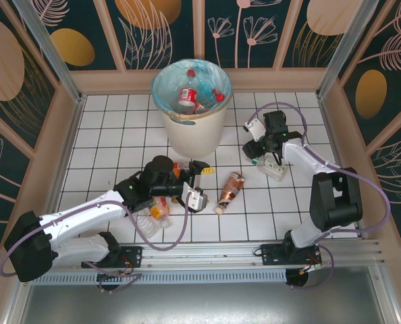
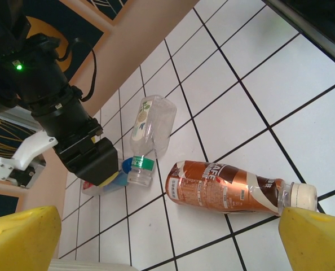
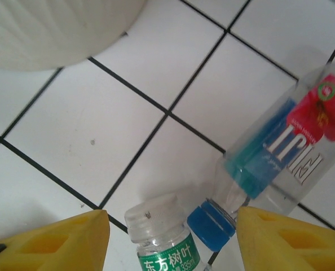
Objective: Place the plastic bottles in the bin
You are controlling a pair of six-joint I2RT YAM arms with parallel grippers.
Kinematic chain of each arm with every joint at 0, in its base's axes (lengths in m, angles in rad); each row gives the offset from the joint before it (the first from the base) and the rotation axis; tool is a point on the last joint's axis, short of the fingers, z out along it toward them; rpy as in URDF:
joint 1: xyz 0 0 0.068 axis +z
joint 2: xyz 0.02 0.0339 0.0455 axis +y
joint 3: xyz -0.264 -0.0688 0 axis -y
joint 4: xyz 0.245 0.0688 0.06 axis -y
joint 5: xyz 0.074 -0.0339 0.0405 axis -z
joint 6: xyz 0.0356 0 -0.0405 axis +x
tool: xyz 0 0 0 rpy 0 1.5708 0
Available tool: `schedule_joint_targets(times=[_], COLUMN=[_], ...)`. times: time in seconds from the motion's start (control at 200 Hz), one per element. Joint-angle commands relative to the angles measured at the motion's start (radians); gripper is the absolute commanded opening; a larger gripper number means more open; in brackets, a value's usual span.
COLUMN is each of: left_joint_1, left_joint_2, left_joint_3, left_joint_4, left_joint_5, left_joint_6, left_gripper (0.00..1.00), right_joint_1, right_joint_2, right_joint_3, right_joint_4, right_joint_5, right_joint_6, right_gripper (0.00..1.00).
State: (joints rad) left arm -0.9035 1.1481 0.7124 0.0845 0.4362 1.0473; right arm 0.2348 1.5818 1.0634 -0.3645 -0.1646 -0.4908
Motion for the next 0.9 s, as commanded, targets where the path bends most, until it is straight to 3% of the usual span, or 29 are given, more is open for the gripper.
schedule_joint_targets(times=[0.0,0.896], left_joint_1=[-0.007,-0.007], left_joint_2=[-0.001,0.002], left_joint_3=[-0.011,-0.024], left_joint_4=[0.01,0.007], left_joint_5=[0.017,-0.002], left_joint_6=[0.004,0.031], left_gripper=[0.98,0.99], right_joint_1=[-0.008,0.033], right_joint_2=[0.07,0.214], right_joint_3=[0.075,0.069], right_joint_4=[-0.102,-0.124], right_joint_5=[-0.028,0.026], right_joint_6=[0.062,0.014], right_gripper=[0.61,0.58])
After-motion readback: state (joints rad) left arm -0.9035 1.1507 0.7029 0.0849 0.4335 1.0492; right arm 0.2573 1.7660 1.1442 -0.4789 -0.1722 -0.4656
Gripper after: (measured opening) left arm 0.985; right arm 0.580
